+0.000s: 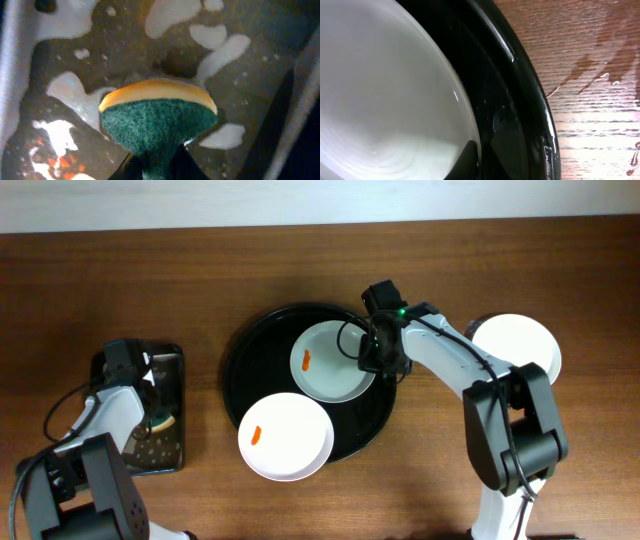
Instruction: Clean dirty plates on tray and stack at the side
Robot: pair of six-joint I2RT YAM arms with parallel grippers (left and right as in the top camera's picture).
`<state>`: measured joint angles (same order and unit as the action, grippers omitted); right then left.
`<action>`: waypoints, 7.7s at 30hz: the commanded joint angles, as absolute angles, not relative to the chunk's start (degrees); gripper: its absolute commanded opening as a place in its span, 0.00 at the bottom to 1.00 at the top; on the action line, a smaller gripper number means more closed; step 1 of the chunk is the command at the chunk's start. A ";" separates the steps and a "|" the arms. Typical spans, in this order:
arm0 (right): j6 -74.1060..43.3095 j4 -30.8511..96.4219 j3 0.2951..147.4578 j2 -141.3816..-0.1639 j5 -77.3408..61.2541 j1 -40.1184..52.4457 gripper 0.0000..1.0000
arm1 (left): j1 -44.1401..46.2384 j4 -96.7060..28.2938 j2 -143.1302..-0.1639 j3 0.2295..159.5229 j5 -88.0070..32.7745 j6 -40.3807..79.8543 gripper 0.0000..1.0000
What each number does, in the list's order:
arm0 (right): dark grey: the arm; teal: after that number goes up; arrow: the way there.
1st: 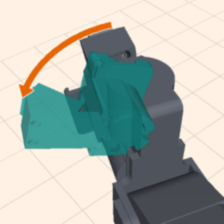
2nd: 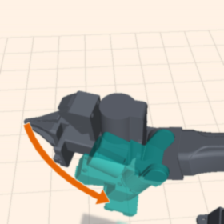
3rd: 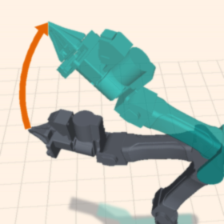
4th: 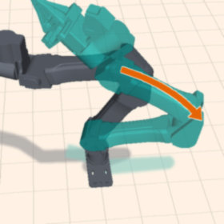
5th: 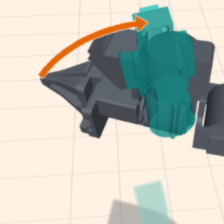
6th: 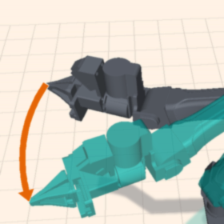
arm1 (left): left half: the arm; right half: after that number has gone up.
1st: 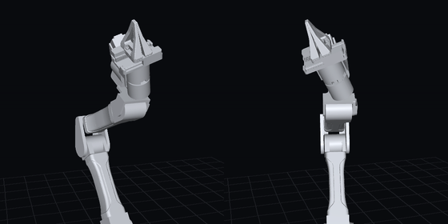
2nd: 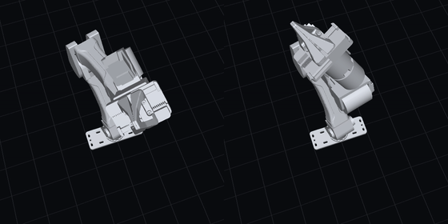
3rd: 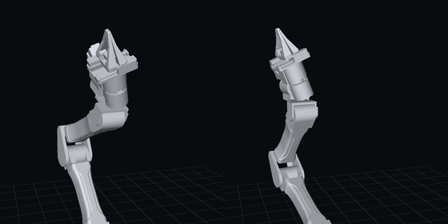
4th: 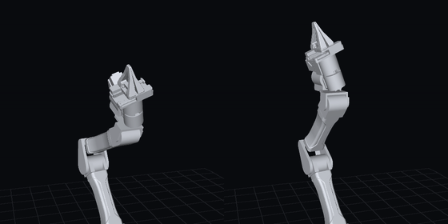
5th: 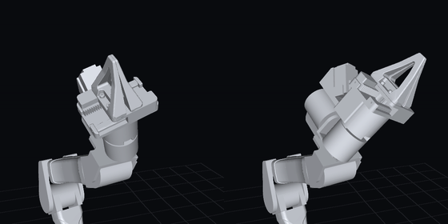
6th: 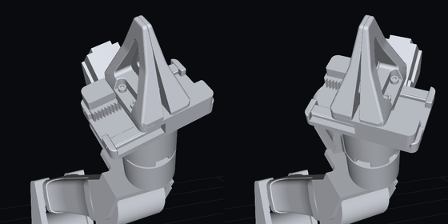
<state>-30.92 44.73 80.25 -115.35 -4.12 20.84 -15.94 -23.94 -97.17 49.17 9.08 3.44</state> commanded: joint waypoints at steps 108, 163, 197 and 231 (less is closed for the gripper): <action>-20.14 76.36 105.95 -113.60 30.72 27.81 0.04 | 15.79 -59.27 -122.23 96.51 -9.52 11.55 0.01; -16.88 65.41 90.85 -106.04 -6.76 -29.93 0.36 | 15.22 -57.67 -122.23 96.42 -10.76 9.26 0.05; -29.41 62.94 82.15 -119.55 -19.92 37.45 0.10 | -22.31 -34.48 -100.64 52.40 1.74 4.89 0.33; -16.78 52.01 87.59 -119.44 0.71 27.73 0.04 | -22.31 -43.77 -94.26 60.45 -4.86 3.99 0.36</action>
